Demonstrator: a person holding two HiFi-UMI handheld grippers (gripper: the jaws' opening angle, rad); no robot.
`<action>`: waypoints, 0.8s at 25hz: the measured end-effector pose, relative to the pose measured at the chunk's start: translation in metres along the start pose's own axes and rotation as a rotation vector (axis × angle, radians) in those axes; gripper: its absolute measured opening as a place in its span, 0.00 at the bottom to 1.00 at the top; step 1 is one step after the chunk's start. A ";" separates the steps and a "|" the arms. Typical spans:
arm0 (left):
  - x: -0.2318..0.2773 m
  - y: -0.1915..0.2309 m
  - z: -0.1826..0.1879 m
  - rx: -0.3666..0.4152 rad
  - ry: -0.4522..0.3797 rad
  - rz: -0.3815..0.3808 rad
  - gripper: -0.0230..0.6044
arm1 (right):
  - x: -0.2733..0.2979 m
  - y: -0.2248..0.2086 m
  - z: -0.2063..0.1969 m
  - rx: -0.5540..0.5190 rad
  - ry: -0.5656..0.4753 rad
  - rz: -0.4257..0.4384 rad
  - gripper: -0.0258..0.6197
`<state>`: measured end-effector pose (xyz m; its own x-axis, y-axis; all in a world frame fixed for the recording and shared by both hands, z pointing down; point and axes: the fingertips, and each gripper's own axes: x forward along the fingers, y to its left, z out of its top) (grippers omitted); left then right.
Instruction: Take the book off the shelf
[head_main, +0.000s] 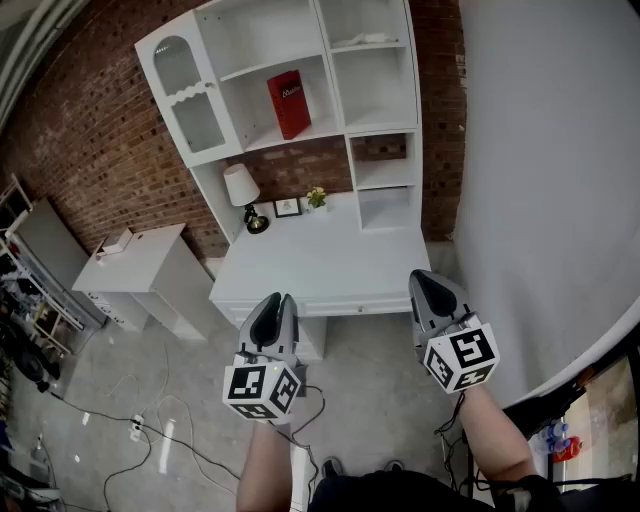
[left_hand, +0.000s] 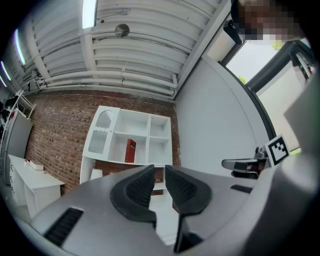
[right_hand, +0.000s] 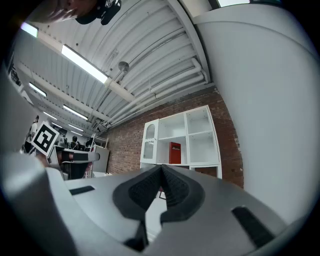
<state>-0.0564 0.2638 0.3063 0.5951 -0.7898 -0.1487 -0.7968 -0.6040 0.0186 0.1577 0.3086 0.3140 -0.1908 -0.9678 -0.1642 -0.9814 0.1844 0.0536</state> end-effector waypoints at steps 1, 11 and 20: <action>0.000 -0.001 0.000 -0.002 0.000 0.001 0.14 | -0.001 0.000 0.000 -0.001 0.001 0.002 0.03; -0.006 -0.001 0.008 0.021 -0.054 0.050 0.23 | -0.009 -0.020 0.008 0.078 -0.089 -0.040 0.13; 0.015 0.041 -0.017 0.002 -0.018 0.076 0.44 | 0.035 -0.011 -0.015 0.084 -0.065 0.000 0.33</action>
<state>-0.0784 0.2259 0.3216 0.5308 -0.8314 -0.1645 -0.8400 -0.5418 0.0281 0.1618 0.2701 0.3224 -0.1895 -0.9550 -0.2281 -0.9792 0.2011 -0.0284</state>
